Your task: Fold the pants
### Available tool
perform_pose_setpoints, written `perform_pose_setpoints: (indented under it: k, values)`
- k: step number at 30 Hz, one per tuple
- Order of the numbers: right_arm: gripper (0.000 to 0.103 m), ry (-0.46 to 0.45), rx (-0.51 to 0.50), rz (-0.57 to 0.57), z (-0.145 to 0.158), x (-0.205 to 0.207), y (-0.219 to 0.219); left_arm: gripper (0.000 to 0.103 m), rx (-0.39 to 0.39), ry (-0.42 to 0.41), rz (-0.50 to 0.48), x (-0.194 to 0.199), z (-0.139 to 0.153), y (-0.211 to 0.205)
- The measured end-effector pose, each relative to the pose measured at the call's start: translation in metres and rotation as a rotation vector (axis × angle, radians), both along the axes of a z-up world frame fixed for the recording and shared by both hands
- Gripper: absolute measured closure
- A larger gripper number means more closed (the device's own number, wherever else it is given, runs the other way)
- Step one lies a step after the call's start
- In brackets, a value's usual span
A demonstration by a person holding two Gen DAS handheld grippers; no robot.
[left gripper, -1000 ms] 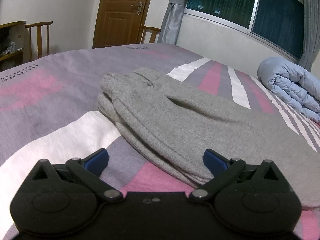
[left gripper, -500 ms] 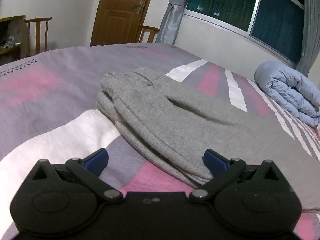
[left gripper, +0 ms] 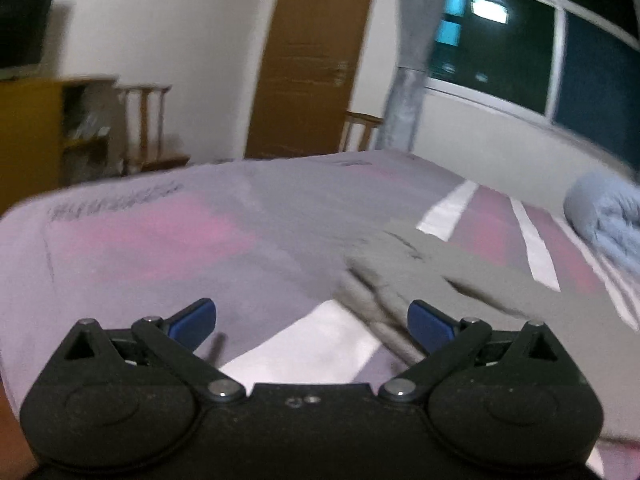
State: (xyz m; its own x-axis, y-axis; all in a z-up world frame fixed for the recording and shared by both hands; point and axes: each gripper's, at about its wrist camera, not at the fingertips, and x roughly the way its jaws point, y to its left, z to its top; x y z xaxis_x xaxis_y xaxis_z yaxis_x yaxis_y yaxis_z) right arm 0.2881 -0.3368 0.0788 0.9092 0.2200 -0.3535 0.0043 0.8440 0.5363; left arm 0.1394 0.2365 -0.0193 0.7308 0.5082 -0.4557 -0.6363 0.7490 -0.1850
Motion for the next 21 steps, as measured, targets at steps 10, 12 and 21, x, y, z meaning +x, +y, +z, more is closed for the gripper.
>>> perform_pose_setpoints:
  k: [10,12,21]
  values:
    - [0.069,0.110,-0.259,0.532,-0.071,-0.018,0.218,0.006,-0.065,0.005,0.008,-0.002,-0.006,0.014]
    - [0.054,0.076,-0.234,0.555,-0.067,-0.027,0.215,0.006,-0.070,0.004,0.004,-0.007,-0.009,0.018]
    - [0.053,0.027,-0.051,0.428,-0.049,-0.025,0.161,0.006,-0.067,0.003,-0.024,-0.004,-0.008,0.014]
